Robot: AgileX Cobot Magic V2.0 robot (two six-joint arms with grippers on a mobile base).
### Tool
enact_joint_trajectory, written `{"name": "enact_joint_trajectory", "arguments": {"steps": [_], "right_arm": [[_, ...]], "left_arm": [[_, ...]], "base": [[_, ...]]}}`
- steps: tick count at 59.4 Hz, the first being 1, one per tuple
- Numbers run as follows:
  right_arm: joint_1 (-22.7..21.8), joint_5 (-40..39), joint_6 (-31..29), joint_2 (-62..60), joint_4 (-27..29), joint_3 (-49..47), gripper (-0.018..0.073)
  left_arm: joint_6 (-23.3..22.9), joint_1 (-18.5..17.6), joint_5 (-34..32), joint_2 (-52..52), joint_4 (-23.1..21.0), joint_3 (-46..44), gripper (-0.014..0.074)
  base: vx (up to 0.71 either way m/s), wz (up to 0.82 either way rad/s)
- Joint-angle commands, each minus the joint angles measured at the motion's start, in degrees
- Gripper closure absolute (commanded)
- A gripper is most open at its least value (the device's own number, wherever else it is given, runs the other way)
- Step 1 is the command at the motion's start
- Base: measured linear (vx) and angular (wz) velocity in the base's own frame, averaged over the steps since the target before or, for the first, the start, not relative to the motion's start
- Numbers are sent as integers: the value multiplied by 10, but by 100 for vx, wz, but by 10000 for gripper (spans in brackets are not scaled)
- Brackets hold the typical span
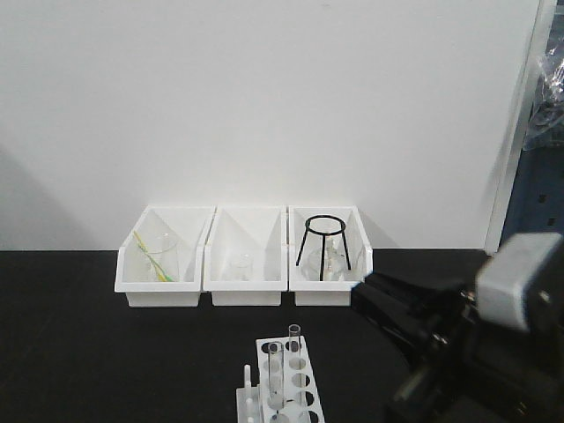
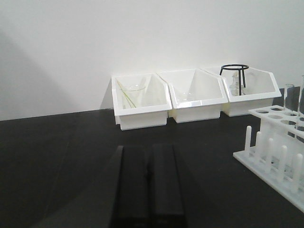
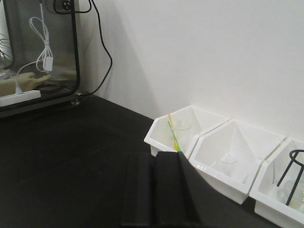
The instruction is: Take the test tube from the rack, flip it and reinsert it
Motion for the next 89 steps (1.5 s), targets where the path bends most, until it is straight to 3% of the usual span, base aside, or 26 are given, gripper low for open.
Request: {"name": "enact_joint_trajectory", "arguments": {"steps": [1,16,35,39,42,48,53,58,68,71,81,89], "right_arm": [[-2,-7,9,-80,-13,33,573],[-2,6,9,-227,-15,120,573],[-2,9,4,-262,11,132,570],[-2,35,-25,-266,83,135,570],[-2,61,-70,-272,178,145,570],[-4,116,-229,-308,372,189,570],[-28,125,-383,-355,498,251,570],[-72,124,-466,-411,560,306,570],[-166,125,-480,-508,524,387,570],[-179,174,-480,-531,525,384,570],[-184,289,-484,-603,520,385,570],[-184,297,-483,-601,519,385,570]], "left_arm": [[-1,0,-47,-4,0,-3,602],[-1,0,-47,-4,0,-3,602],[-1,0,-47,-4,0,-3,602],[-1,0,-47,-4,0,-3,602],[-1,0,-47,-4,0,-3,602],[-1,0,-47,-4,0,-3,602],[-1,0,-47,-4,0,-3,602],[-1,0,-47,-4,0,-3,602],[-1,0,-47,-4,0,-3,602],[-1,0,-47,-4,0,-3,602],[-1,0,-47,-4,0,-3,602],[-1,0,-47,-4,0,-3,602]], "base": [[0,0],[0,0],[0,0],[0,0],[0,0],[0,0],[0,0],[0,0],[0,0],[0,0],[0,0],[0,0]]}}
